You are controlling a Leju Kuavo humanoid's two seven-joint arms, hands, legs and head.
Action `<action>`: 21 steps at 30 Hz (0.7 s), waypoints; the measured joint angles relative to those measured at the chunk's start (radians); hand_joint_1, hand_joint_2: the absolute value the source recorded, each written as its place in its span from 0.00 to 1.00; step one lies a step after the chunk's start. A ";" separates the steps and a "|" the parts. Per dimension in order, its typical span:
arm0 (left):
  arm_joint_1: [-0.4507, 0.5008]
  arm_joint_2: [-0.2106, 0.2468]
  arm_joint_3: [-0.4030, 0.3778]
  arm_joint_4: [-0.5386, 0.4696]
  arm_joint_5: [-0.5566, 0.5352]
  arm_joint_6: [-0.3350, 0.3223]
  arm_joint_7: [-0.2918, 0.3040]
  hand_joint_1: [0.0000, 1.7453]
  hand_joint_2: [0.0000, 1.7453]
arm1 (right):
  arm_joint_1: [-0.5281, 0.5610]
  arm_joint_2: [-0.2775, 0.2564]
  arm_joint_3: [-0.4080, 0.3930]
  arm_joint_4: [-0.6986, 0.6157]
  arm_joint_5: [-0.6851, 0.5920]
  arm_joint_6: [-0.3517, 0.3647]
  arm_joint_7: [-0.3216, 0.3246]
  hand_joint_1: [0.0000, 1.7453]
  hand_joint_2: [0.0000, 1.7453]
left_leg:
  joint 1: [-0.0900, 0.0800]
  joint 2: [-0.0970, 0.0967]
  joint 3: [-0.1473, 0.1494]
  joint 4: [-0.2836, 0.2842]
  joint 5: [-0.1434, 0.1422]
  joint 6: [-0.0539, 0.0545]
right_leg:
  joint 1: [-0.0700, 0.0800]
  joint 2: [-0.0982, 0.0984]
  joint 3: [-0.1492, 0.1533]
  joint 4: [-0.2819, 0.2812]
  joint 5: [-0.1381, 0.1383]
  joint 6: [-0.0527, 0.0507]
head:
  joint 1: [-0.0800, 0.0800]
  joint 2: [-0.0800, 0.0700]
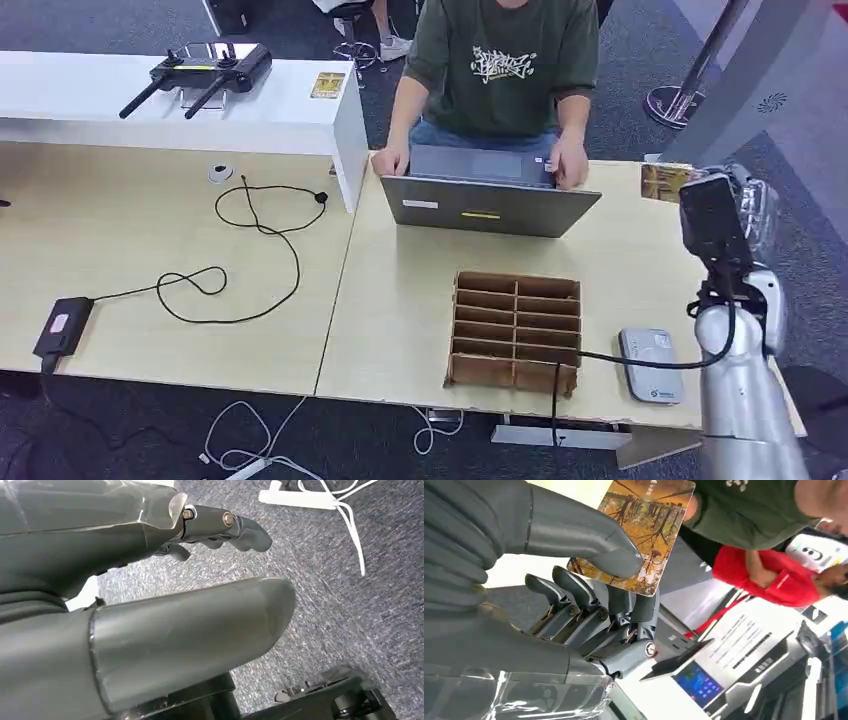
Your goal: Pass the card to the sensor for recognition and then transmit it.
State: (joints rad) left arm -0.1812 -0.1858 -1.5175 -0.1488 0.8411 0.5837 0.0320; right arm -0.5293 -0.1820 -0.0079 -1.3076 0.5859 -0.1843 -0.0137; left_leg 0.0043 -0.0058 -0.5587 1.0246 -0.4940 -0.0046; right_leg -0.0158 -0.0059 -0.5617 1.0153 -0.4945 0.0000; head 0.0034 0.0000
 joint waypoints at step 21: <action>0.006 -0.018 0.000 0.047 0.062 0.000 -0.011 0.00 0.00 | 0.377 -0.031 -0.255 -0.185 -0.145 0.000 -0.037 1.00 1.00 | 0.000 -0.001 -0.001 0.000 -0.001 0.000 | 0.000 -0.001 0.000 -0.001 0.000 0.000 | 0.000 0.000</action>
State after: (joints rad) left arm -0.1756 -0.2033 -1.5175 -0.1015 0.9033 0.5833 0.0210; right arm -0.1519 -0.2125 -0.2628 -1.4923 0.4414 -0.1843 -0.0511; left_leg 0.0043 -0.0067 -0.5599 1.0245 -0.4946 -0.0045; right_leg -0.0158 -0.0069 -0.5621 1.0146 -0.4947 0.0001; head 0.0031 0.0000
